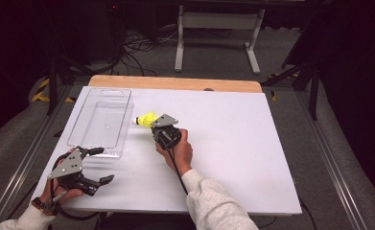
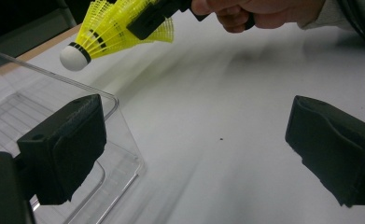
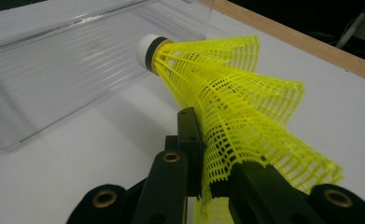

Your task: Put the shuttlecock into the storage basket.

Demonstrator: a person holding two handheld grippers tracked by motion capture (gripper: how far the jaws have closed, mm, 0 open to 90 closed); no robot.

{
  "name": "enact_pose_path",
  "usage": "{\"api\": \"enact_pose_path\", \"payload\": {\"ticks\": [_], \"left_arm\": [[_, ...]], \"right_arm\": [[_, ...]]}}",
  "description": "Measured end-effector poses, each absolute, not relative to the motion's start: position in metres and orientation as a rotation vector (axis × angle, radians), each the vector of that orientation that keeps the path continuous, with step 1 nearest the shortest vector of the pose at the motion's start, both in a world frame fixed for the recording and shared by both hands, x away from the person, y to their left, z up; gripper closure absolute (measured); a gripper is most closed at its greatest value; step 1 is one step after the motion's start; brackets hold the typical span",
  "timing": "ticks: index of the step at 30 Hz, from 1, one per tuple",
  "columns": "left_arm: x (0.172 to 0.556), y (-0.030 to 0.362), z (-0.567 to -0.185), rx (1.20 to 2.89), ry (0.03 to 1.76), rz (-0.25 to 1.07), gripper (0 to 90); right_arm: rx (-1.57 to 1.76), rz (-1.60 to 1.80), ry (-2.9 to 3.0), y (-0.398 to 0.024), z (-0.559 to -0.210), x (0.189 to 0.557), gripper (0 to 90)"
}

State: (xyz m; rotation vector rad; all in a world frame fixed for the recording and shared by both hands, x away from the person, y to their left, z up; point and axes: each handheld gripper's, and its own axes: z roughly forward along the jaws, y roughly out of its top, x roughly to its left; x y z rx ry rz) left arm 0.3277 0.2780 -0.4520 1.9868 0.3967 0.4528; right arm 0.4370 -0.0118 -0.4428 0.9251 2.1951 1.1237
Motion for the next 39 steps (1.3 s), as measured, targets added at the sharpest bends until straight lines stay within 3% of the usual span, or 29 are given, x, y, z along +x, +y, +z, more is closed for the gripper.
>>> {"api": "enact_pose_path", "payload": {"ticks": [39], "left_arm": [[0.326, 0.287, -0.447, 1.946, 0.410, 0.474, 5.4]], "right_arm": [[0.799, 1.248, 2.189, -0.008, -0.406, 0.431, 87.4]]}}
